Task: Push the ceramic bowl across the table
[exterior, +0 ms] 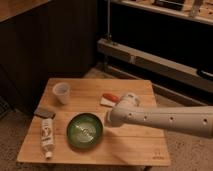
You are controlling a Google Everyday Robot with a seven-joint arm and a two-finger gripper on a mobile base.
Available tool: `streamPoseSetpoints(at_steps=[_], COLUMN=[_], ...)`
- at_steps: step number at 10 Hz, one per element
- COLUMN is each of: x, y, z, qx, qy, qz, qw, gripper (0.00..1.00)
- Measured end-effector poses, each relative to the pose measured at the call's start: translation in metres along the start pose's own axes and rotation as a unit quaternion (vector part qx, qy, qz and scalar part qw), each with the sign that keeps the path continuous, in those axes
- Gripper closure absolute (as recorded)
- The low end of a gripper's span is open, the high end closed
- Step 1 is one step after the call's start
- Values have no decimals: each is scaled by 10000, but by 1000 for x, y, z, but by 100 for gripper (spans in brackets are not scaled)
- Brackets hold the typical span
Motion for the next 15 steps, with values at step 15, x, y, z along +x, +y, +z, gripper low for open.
streamPoseSetpoints(at_steps=[15], x=[-11], y=[5], z=[42], qx=[-354], qy=[-856], qz=[-443], qw=[9947], gripper=[92])
